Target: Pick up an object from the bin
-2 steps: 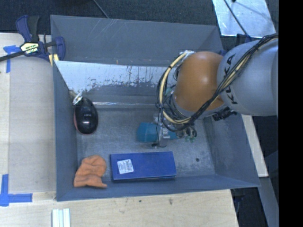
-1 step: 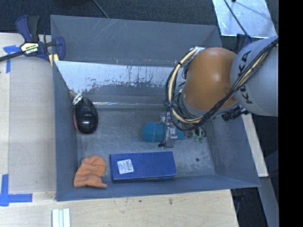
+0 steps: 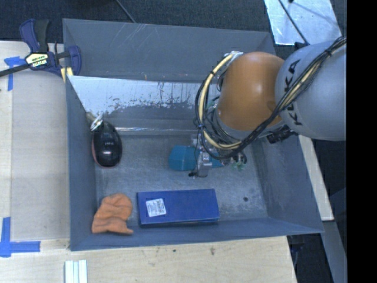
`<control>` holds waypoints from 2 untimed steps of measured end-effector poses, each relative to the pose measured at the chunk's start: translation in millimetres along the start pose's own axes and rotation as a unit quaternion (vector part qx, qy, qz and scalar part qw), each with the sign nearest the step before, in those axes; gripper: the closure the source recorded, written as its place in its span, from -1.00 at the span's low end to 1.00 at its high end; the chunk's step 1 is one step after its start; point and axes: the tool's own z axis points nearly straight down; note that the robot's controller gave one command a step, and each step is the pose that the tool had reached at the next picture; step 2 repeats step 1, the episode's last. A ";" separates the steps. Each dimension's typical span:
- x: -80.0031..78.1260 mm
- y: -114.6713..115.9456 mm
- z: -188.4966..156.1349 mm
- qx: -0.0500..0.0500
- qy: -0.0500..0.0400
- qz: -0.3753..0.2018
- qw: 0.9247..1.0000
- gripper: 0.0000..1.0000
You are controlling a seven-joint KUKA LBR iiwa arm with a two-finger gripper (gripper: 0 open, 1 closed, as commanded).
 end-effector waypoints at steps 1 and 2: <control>-2.5 -52.9 -138.8 0.000 0.003 -0.003 1.000 1.00; -2.5 -52.9 -138.8 0.000 0.003 -0.003 1.000 1.00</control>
Offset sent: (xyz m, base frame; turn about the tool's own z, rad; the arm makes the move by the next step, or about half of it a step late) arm 0.0000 0.0000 0.0000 0.0000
